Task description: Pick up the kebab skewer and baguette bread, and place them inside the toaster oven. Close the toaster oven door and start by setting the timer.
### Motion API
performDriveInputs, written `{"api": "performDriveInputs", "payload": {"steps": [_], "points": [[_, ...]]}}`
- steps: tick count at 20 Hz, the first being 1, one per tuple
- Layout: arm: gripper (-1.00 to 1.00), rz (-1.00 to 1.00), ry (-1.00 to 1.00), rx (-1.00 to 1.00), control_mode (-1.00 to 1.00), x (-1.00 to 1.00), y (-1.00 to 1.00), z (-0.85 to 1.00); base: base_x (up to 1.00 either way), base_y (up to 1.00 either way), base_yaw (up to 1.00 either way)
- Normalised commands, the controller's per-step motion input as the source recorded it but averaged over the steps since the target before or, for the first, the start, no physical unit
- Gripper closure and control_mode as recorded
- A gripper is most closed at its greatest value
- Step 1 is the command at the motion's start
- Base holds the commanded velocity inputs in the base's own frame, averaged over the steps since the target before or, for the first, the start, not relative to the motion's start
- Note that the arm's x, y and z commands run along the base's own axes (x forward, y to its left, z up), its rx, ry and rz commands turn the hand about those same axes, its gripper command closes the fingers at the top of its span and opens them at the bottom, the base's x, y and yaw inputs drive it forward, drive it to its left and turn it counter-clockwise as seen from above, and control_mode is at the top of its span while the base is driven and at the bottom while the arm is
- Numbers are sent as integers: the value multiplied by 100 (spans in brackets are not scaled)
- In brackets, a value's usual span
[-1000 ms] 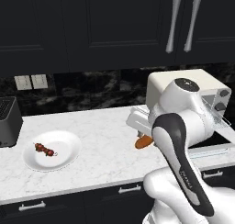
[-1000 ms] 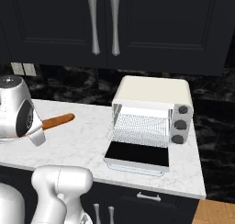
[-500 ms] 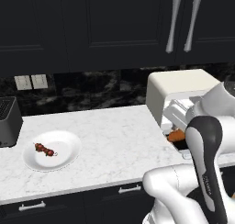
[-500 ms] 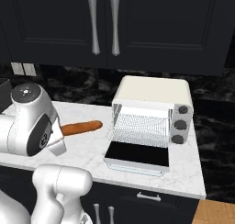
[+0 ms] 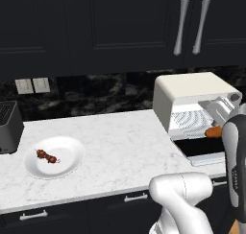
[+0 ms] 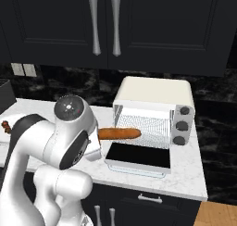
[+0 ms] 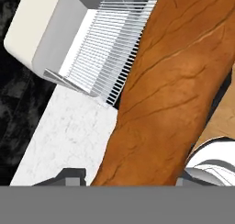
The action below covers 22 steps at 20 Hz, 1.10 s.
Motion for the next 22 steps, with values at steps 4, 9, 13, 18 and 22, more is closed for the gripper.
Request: {"api": "performDriveInputs", "payload": {"steps": [4,9,13,18,22], "points": [[100,-9,-3,7,-100,62,-54,-1,0,0,0],[100,-1,-5,2,-100,33,-14,-5,0,0,0],[100,0,0,0,-100,39,1,-17,0,0,0],[100,2,-1,5,-100,67,0,-29,0,0,0],[100,5,-4,9,-100,29,0,-56,0,0,0]]}}
